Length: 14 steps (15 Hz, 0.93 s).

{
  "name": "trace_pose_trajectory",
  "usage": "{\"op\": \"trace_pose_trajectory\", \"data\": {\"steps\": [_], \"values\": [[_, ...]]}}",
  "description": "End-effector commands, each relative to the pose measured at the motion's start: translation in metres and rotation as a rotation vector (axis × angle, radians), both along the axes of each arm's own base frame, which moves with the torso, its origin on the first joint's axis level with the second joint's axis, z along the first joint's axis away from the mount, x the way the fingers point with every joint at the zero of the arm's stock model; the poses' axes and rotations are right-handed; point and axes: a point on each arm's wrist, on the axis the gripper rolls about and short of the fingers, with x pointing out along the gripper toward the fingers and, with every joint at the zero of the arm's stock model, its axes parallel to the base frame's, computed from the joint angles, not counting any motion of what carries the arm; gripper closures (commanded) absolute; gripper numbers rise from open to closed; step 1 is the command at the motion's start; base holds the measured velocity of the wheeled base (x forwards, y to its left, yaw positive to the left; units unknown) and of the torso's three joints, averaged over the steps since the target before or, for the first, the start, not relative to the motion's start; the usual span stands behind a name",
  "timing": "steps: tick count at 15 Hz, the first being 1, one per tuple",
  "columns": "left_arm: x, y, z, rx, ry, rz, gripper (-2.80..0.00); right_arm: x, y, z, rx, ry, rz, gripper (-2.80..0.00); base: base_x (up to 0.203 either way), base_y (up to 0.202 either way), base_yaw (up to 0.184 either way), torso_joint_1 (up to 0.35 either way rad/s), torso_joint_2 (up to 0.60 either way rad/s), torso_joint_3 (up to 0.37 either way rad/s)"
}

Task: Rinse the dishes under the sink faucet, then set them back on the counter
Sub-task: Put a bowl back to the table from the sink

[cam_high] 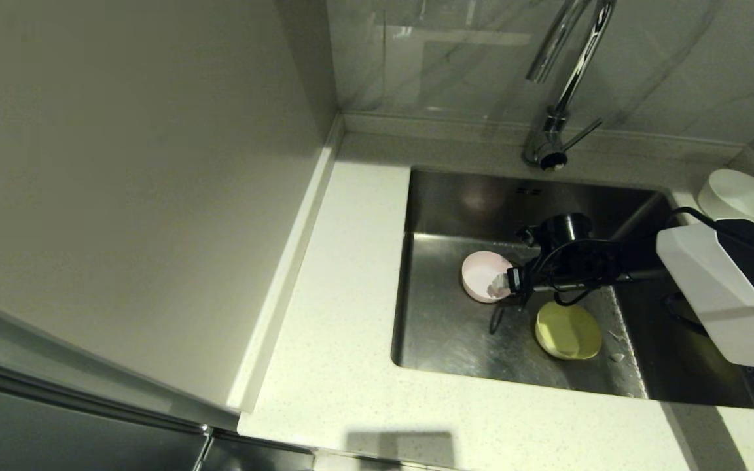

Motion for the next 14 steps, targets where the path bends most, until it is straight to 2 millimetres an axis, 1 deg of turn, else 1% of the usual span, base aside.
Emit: {"op": "trace_pose_trajectory", "data": {"steps": [1,5,9,11,13,14], "values": [[0.0,0.0,0.0,0.0,-0.002,0.001,0.0,-0.002,0.0,-0.003,-0.001,0.013,0.004,0.0,0.0,0.0,0.0,0.0,0.0,0.0],[0.0,0.0,0.0,0.0,-0.002,0.001,0.0,-0.003,0.0,-0.006,-0.004,0.022,0.004,0.0,0.0,0.0,0.0,0.0,0.0,0.0],[0.0,0.0,0.0,0.0,-0.002,0.001,0.0,-0.002,0.0,-0.002,-0.007,0.005,0.008,0.0,0.0,0.0,0.0,0.0,0.0,0.0],[0.0,0.0,0.0,0.0,-0.002,0.001,0.0,-0.003,-0.002,0.008,-0.006,-0.015,0.002,0.0,0.0,0.0,0.0,0.0,0.0,0.0],[0.0,0.0,0.0,0.0,-0.002,0.001,0.0,-0.009,-0.008,0.029,-0.004,-0.05,-0.009,0.0,0.0,0.0,0.0,0.0,0.0,0.0],[0.0,0.0,0.0,0.0,-0.002,0.001,0.0,-0.014,-0.014,0.042,-0.002,-0.068,-0.02,0.0,0.0,0.0,0.0,0.0,0.0,0.0]]}}
